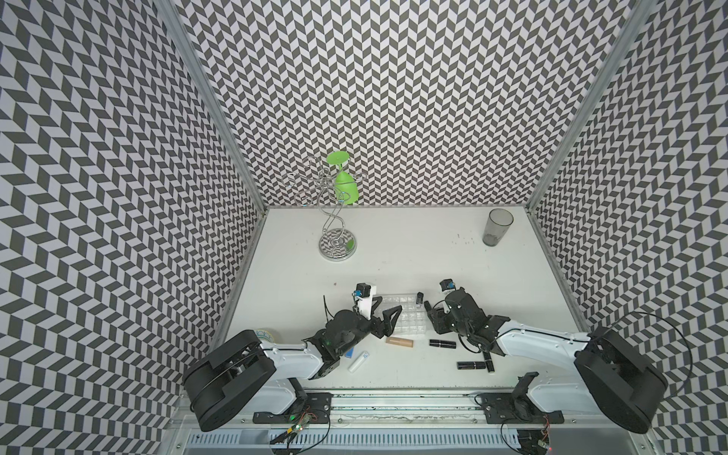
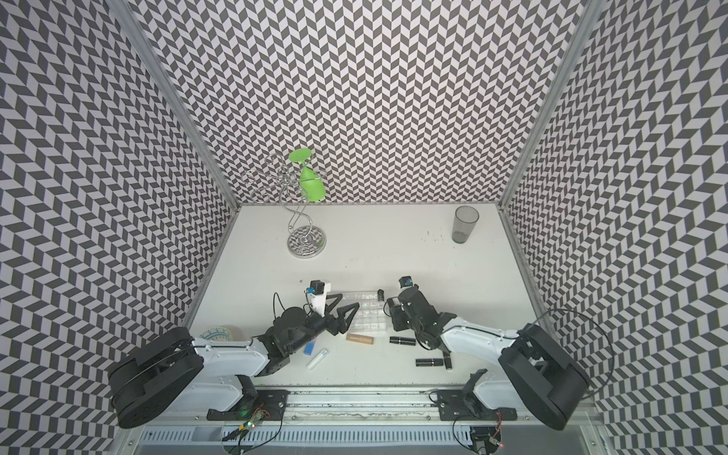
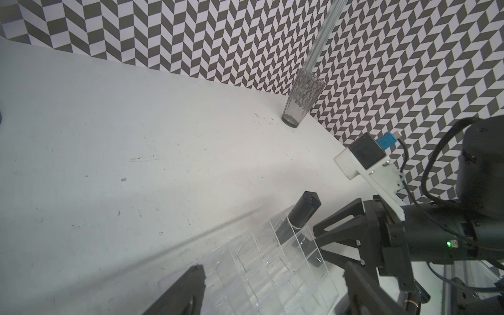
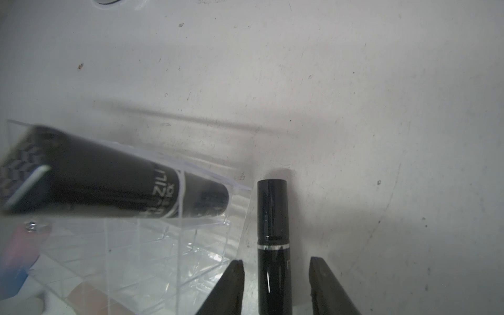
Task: Arrange the lipsticks in the organizer
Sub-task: Pick up the lipstick at the center of the board.
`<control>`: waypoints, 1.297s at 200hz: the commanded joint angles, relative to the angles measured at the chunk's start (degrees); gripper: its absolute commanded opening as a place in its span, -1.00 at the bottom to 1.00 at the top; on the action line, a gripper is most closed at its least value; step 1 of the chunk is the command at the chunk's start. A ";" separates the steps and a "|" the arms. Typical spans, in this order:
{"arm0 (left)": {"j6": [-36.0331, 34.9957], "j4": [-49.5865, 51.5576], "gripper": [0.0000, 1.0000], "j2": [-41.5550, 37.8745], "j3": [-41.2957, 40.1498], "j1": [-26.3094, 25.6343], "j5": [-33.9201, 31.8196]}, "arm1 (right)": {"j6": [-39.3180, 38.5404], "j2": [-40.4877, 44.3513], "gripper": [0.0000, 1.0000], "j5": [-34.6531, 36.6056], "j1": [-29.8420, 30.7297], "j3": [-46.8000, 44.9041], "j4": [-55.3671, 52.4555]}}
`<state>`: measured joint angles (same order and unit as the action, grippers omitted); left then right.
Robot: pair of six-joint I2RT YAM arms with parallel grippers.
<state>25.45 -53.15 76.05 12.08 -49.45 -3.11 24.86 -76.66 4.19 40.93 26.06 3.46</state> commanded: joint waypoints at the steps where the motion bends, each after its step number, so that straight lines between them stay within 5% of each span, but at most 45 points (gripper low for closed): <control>1: 0.34 -2.73 0.67 0.83 -0.30 0.41 0.30 | -0.67 -2.38 -0.14 0.24 -0.49 2.06 3.23; 124: 1.11 -1.75 0.71 -5.22 -2.88 0.41 0.03 | -1.52 -9.62 -0.17 0.57 -2.87 4.67 3.22; 164: 1.35 -1.08 0.72 -7.08 -3.42 0.38 0.78 | -1.30 -9.62 -0.71 1.50 -3.96 5.18 2.20; 180: 1.62 -1.08 0.72 -7.64 -3.70 0.41 1.24 | -1.44 -7.39 -0.78 1.61 -4.53 5.18 1.56; 213: 2.92 -3.09 0.72 -8.64 -4.00 0.41 6.20 | -2.01 3.68 -0.90 -6.80 -7.66 3.78 3.21; 259: 3.13 -9.80 0.76 -12.48 -3.02 0.40 26.19 | 0.91 20.45 -1.00 -28.94 -8.14 1.36 14.17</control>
<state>28.12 -57.04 66.24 8.38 -49.19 10.50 23.55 -61.87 -9.93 32.80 29.50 7.57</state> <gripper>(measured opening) 0.877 0.211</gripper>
